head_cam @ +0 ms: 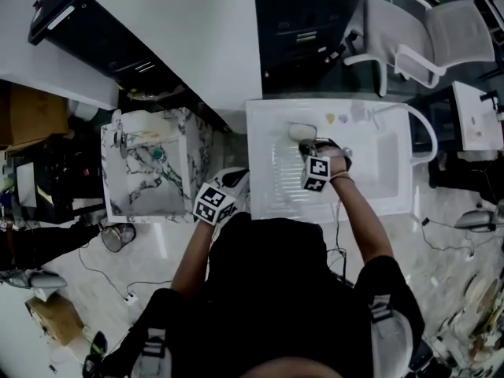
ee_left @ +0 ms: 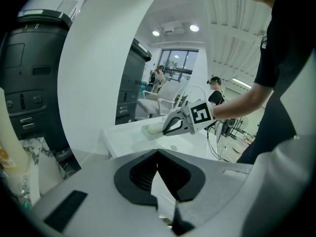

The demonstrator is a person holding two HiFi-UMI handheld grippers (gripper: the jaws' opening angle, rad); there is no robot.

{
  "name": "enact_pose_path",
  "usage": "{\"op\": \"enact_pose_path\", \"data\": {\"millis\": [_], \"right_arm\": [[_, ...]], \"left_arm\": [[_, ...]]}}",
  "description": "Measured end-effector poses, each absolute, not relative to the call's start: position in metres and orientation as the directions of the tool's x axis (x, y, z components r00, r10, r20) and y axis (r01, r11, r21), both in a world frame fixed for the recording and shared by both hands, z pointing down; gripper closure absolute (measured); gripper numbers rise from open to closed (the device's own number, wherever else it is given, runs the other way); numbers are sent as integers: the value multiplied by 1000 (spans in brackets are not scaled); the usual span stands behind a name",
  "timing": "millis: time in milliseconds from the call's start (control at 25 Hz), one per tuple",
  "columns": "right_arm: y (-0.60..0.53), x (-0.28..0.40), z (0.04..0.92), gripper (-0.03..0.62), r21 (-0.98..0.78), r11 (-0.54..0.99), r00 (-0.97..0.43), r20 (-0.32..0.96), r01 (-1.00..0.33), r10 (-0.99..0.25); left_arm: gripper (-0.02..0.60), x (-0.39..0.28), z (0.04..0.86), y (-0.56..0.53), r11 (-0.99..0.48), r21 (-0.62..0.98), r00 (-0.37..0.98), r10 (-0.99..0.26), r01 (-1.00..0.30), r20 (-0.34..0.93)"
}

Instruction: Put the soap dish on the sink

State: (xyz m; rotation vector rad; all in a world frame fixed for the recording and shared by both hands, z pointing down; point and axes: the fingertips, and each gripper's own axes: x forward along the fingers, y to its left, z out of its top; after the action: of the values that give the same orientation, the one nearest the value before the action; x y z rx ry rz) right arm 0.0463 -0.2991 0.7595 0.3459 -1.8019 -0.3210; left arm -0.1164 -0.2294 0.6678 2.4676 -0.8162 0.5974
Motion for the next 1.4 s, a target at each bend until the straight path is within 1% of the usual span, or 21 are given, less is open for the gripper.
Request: {"op": "enact_pose_path", "data": {"millis": [240, 480, 640, 1400], "right_arm": [[-311, 38, 773, 583, 397, 918, -251, 888, -6, -385], [-327, 30, 780, 583, 402, 915, -265, 885, 16, -384], [-338, 28, 788, 583, 408, 912, -251, 888, 45, -386], [-361, 27, 808, 586, 421, 906, -222, 889, 47, -401]], "left_arm": [[581, -109, 663, -236, -712, 294, 731, -436, -637, 526], [581, -114, 665, -238, -703, 290, 716, -438, -650, 544], [581, -117, 669, -238, -693, 293, 707, -439, -659, 554], [581, -116, 679, -234, -686, 297, 697, -423, -664, 579]]}}
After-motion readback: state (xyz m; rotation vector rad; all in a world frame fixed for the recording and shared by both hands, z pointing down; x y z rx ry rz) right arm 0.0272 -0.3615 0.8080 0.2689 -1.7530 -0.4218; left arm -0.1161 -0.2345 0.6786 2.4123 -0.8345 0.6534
